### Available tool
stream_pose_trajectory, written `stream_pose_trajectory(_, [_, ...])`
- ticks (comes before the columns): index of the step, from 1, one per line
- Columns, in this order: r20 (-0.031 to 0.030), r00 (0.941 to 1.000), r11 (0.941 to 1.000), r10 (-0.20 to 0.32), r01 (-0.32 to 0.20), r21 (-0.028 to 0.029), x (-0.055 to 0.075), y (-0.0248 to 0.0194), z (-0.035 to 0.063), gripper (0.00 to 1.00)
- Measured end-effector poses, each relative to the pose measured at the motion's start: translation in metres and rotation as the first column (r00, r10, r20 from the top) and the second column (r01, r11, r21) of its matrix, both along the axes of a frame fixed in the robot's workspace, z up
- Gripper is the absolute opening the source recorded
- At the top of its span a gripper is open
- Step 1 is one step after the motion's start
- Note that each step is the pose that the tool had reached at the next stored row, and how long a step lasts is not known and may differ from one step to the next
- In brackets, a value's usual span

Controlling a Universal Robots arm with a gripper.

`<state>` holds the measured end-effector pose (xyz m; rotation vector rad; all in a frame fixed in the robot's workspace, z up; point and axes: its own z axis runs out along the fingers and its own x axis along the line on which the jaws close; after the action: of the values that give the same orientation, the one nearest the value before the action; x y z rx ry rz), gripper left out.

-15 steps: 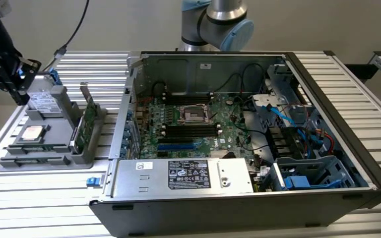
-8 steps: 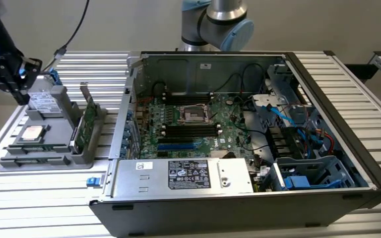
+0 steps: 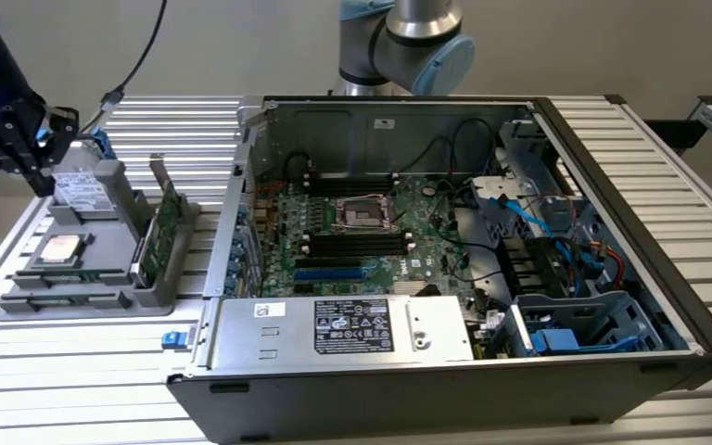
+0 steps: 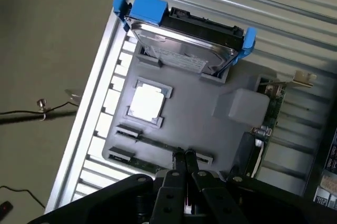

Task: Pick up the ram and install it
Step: 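Pick up the ram and move it above insertion slot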

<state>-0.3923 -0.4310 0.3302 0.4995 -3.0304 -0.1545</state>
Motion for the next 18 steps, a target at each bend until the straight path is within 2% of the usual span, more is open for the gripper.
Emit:
stream_pose_trajectory(5, [-0.0001,0.996,0.996,0.089,-0.089,-0.0001,0.0,0.0,-0.0019,0.1])
stream_pose_trajectory(9, [-0.0027,0.9868,0.9868,0.162,-0.162,-0.0001,0.0,0.0,-0.0038,0.1])
stream_pose_trajectory(14, [-0.0088,0.9679,0.9679,0.251,-0.251,-0.0004,0.0,0.0,-0.0061,0.1])
stream_pose_trajectory(18, [-0.0146,0.9467,0.9468,0.322,-0.322,-0.0007,0.0,0.0,-0.0079,0.1])
